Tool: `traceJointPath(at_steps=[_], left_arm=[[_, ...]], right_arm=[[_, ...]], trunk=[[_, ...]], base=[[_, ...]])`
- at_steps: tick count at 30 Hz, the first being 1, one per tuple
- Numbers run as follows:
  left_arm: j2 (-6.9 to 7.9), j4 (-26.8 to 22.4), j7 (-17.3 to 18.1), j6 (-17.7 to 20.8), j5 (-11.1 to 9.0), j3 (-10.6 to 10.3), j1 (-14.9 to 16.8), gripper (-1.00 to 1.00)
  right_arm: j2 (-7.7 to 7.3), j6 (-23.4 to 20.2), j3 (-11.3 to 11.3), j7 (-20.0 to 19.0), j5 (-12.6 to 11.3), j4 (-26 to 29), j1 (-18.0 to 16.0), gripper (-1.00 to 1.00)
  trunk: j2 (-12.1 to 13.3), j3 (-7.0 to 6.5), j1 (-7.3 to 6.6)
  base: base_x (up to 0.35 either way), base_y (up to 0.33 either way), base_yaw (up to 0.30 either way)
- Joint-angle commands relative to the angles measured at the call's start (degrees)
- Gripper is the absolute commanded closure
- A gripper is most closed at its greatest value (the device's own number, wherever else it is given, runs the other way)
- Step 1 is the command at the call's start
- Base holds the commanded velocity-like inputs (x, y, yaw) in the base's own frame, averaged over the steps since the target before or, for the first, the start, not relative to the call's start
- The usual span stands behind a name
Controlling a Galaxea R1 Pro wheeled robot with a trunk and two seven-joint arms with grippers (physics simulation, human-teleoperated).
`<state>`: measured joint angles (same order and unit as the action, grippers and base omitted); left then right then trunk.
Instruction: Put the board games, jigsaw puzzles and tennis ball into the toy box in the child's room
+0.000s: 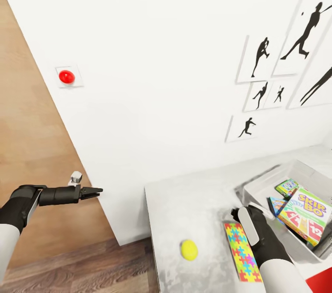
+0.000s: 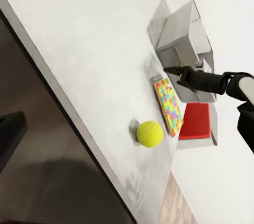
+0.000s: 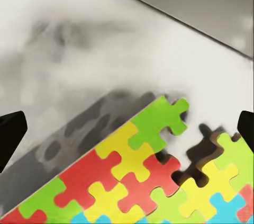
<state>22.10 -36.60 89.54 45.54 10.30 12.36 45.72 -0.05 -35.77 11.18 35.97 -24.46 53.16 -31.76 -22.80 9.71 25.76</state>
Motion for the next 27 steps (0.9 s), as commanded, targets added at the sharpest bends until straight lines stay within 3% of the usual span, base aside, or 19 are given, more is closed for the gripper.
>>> traceJointPath(at_steps=[1,18,27], left_arm=[[-0.04,0.0,0.5,0.6,0.6,0.2,0.1,-1.0],[-0.04,-0.1,0.5,0.6,0.6,0.2,0.1,-1.0],[-0.04,-0.1,0.5,0.6,0.6,0.2,0.1,-1.0]], right_arm=[[0.01,-0.1,0.0,0.8,-0.6,0.1,0.0,-1.0],[-0.04,0.7,0.1,2.1,-0.6,-1.4,-0.1,-1.0],[-0.21,0.9,0.2,2.0,-0.4,-7.2,-2.8,-1.0]], trunk=[[-0.1,0.12,0.03],[-0.1,0.12,0.03],[-0.1,0.12,0.03]], base=[[-0.073,0.0,0.0],[-0.009,0.0,0.0],[0.0,0.0,0.0]])
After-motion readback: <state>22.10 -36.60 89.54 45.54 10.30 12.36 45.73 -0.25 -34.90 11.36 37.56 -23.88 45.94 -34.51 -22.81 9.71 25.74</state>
